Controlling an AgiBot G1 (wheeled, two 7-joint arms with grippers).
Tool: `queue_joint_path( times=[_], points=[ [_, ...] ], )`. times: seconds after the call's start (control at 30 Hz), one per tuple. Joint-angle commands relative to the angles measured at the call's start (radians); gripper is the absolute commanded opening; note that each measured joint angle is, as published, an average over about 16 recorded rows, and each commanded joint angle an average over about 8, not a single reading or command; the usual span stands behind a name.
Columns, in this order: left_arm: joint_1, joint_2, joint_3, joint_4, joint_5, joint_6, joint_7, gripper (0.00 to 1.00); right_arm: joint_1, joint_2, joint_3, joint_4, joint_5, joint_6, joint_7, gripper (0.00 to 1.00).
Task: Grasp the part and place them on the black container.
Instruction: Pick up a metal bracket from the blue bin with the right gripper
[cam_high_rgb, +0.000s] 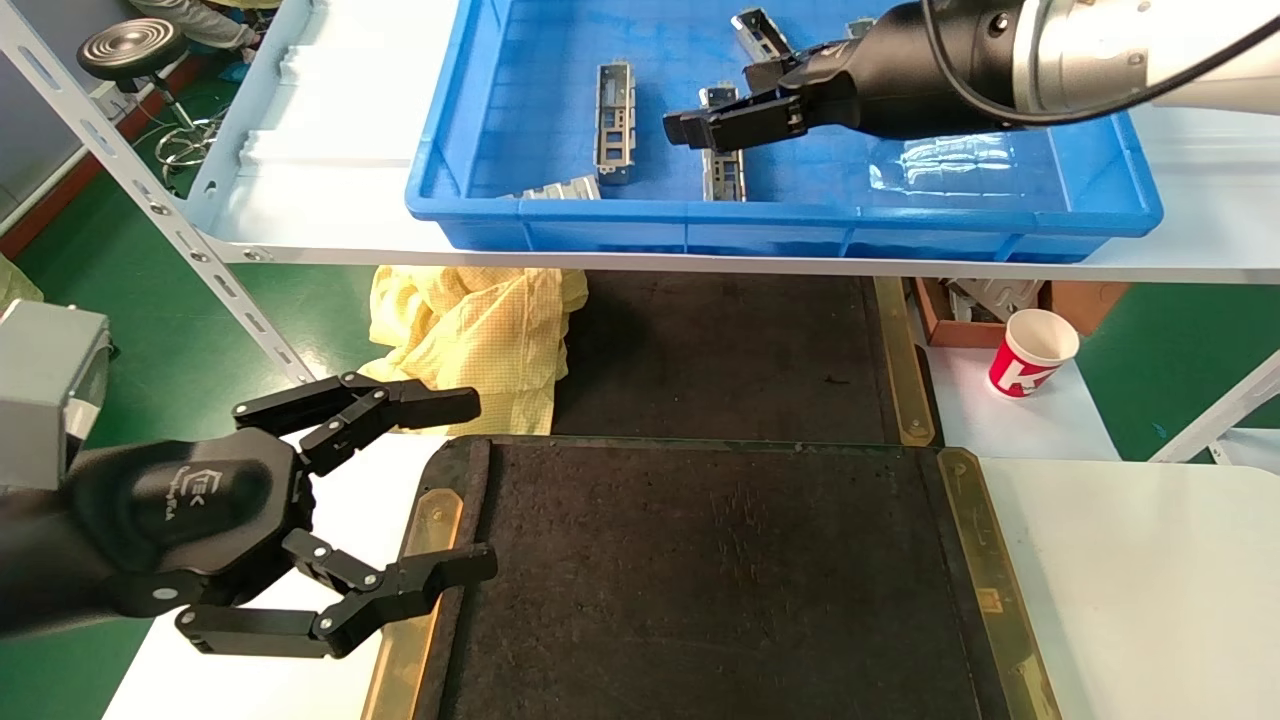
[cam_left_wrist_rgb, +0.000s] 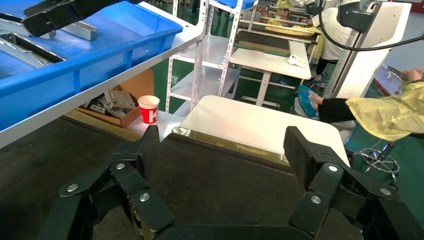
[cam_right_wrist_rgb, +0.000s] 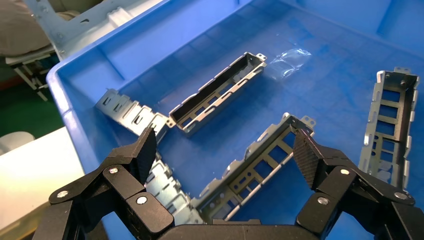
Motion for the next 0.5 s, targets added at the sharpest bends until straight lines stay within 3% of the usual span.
queue_joint_path(
  times=[0.03, 0.37, 0.43, 0.5],
  points=[
    [0.000, 0.000, 0.000, 0.000, 0.000, 0.000, 0.000, 1.00, 0.012, -0.020, -0.004, -0.040, -0.006, 0.006, -0.010, 1.00],
    [0.000, 0.000, 0.000, 0.000, 0.000, 0.000, 0.000, 1.00, 0.035, -0.075, -0.026, -0.137, -0.039, 0.087, 0.005, 1.00],
    [0.000, 0.000, 0.000, 0.000, 0.000, 0.000, 0.000, 1.00, 0.032, -0.080, -0.027, -0.144, -0.041, 0.104, 0.009, 0.88],
    [0.000, 0.000, 0.000, 0.000, 0.000, 0.000, 0.000, 1.00, 0.028, -0.083, -0.028, -0.147, -0.041, 0.119, 0.013, 0.66]
  ],
)
